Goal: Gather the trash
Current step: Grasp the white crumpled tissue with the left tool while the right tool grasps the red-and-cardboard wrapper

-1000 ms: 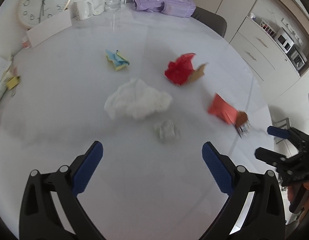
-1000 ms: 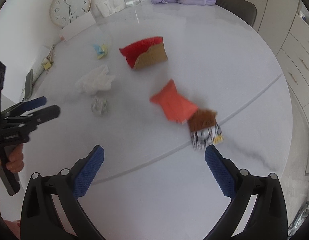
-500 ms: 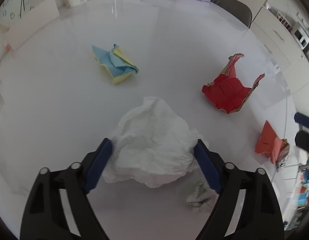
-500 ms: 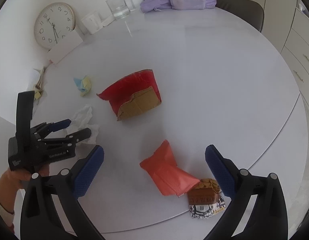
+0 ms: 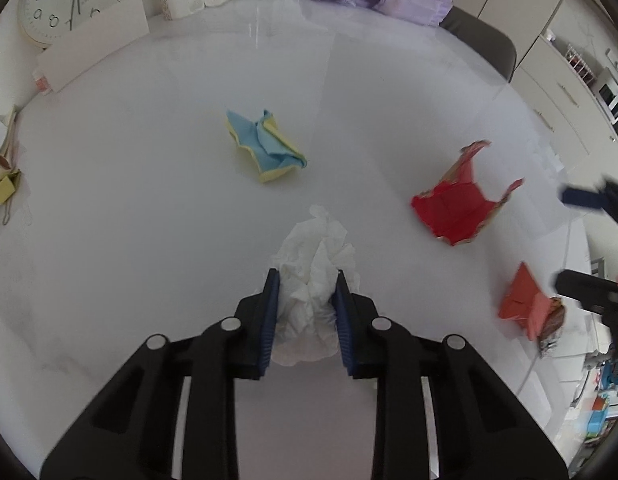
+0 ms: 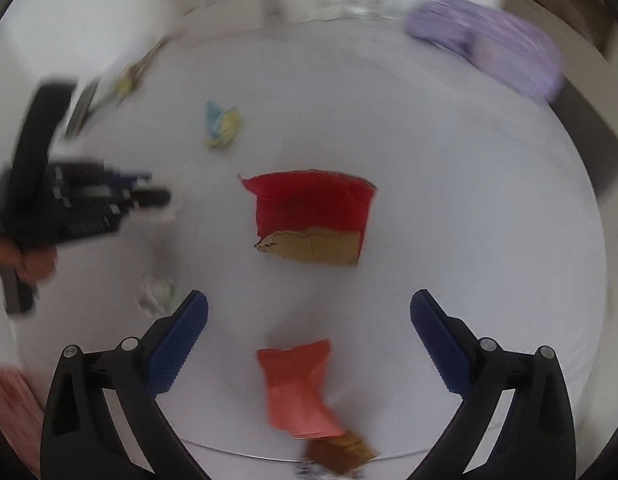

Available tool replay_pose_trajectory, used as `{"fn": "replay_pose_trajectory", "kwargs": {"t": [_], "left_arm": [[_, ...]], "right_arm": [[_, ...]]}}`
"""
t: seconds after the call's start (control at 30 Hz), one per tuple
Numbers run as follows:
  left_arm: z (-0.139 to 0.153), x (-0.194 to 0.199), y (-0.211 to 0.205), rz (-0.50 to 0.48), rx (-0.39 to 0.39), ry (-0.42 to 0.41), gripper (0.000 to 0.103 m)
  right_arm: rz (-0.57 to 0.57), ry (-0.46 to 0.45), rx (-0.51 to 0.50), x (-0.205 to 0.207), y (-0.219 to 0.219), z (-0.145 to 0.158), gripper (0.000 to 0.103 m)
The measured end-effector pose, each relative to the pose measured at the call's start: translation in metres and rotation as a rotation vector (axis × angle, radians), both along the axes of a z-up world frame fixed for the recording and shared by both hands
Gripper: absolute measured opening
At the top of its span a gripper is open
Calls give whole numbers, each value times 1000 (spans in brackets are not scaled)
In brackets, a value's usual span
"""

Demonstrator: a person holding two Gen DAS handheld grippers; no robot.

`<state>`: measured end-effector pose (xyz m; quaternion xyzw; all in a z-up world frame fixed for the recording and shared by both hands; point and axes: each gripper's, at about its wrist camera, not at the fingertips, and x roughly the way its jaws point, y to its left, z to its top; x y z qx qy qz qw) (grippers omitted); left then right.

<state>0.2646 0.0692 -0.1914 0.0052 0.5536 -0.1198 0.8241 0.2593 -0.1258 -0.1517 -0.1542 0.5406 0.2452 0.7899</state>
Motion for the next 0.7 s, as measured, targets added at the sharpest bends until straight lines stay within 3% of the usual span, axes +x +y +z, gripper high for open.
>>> {"fn": "replay_pose_trajectory", "kwargs": {"t": [0.17,0.3,0.47,0.63,0.67,0.7], "left_arm": [[23,-19,4,24,-21,-21,26],[30,-35,7,54,-24,-30,26],[26,-40,10,117,-40,1,26],[22,-46,12,163,-40,-4,26],[21,-46,13,173,-43,-7,26],[21,-46,14,184,-46,-5,26]], "right_arm": [[416,-56,-190,23,33,-2,100],[671,-42,-303,36,54,-18,100],[803,63,-302,59,75,-40,100],[892,106,-299,60,84,-52,100],[894,118,-296,61,85,-54,91],[895,139,-291,62,85,-56,73]]}}
